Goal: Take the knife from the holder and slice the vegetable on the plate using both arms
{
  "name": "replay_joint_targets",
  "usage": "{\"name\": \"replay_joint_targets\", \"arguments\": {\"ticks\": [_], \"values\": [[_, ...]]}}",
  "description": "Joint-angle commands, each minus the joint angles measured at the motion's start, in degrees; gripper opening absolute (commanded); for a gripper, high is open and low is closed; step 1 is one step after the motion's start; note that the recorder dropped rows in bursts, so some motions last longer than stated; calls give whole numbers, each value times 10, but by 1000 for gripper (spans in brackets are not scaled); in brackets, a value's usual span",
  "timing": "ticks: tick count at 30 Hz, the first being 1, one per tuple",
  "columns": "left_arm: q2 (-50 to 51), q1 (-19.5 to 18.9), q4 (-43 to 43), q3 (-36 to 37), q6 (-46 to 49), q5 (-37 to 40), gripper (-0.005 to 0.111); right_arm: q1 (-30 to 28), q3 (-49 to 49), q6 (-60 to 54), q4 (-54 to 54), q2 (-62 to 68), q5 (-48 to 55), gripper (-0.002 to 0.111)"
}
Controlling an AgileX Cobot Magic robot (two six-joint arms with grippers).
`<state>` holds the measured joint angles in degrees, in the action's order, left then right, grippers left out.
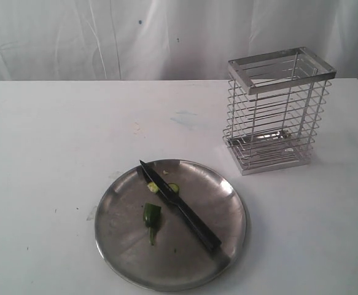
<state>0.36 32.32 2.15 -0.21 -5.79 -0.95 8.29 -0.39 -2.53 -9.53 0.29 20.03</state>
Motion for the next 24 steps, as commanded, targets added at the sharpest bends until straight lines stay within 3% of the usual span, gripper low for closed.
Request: {"name": "replay_joint_targets", "arguments": {"ticks": [1, 4, 24], "values": [[-4, 3, 30, 2, 2, 3, 0, -4, 4, 2, 4, -3, 0, 0], [-4, 3, 68, 2, 2, 3, 0, -4, 4, 2, 4, -3, 0, 0], [-4, 3, 68, 2, 2, 3, 0, -4, 4, 2, 4, -3, 0, 0]]}}
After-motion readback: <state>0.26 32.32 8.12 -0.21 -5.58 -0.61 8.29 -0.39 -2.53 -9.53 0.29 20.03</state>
